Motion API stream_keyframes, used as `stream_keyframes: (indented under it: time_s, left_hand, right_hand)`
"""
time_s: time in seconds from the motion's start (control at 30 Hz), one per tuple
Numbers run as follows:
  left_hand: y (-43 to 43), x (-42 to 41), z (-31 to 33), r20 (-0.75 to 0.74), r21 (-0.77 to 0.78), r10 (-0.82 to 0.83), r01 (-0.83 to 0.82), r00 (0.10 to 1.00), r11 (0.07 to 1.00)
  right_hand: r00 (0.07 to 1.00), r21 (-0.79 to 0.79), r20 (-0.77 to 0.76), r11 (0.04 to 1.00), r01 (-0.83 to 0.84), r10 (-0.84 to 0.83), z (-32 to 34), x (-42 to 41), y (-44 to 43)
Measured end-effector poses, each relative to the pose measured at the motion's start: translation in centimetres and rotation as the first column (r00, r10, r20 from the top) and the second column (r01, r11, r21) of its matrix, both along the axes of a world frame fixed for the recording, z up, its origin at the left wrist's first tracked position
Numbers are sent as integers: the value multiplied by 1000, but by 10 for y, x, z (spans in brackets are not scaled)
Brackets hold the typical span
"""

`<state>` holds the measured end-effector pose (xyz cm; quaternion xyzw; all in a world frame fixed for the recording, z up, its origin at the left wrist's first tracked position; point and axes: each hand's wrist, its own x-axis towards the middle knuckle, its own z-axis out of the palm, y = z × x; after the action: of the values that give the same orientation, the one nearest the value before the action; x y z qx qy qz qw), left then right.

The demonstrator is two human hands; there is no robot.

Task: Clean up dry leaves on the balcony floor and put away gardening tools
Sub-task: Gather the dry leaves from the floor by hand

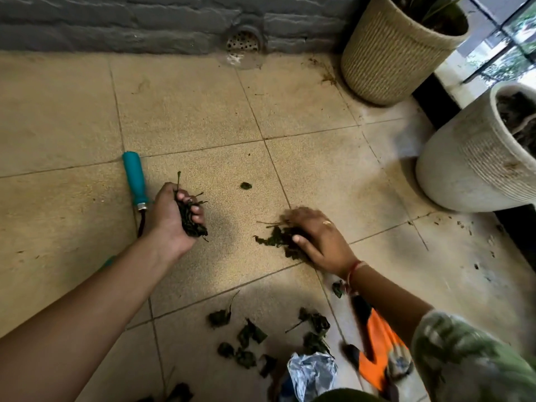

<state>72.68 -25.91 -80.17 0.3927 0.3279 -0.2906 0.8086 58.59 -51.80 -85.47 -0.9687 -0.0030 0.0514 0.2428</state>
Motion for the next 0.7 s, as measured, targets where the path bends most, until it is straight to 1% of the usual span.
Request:
stream_keyframes:
  time_s: [0.03,0.07,0.1,0.13,0.17,0.2,0.23,0.3,0.43,0.5,0.6,0.7]
  left_hand:
    - [-1,-1,1,0,-5,5,-5,1000,1000]
    - [-1,-2,1,1,-8,8,-8,1000,1000]
    - [-1,-4,1,1,-8,10,-10,1000,1000]
    - [-2,-5,1,1,-8,11,-11,1000,1000]
    - [-2,-6,1,-1,-7,10,-10,1000,1000]
    - [-2,-8,1,-4,0,9,-9,1000,1000]
    - [-2,-9,0,-6,8,7,-7,1000,1000]
    - [-1,-12,-1,-14,15,8,-7,1000,1000]
    - [5,-17,-4,-37,17,25,-24,999,1000]
    - [8,-17,-4,-37,33,31,-30,999,999]
    - [13,-15,-5,-32,55,33,-31,999,998]
    - [16,-14,-7,-46,59,44,-41,998,997]
  right_hand:
    - [982,54,22,981,184,-186,1,-19,2]
    - [923,83,34,922,379,-383,2,-37,6]
    - [836,70,44,836,544,-547,1,-53,10]
    - [748,33,40,749,662,-663,-1,-66,15]
    - [683,-8,10,683,730,-730,-6,-75,20]
    - [654,-51,-36,655,754,-755,-10,-80,26]
    - [653,-90,-69,657,749,-754,-16,-81,33]
    - [680,-118,-75,684,720,-729,-25,-75,45]
    - [745,-60,14,743,666,-667,-31,-40,65]
    - [802,-32,50,802,597,-595,-30,-12,69]
    - [883,24,46,884,467,-468,-27,32,70]
    - [952,19,40,953,303,-303,-26,66,73]
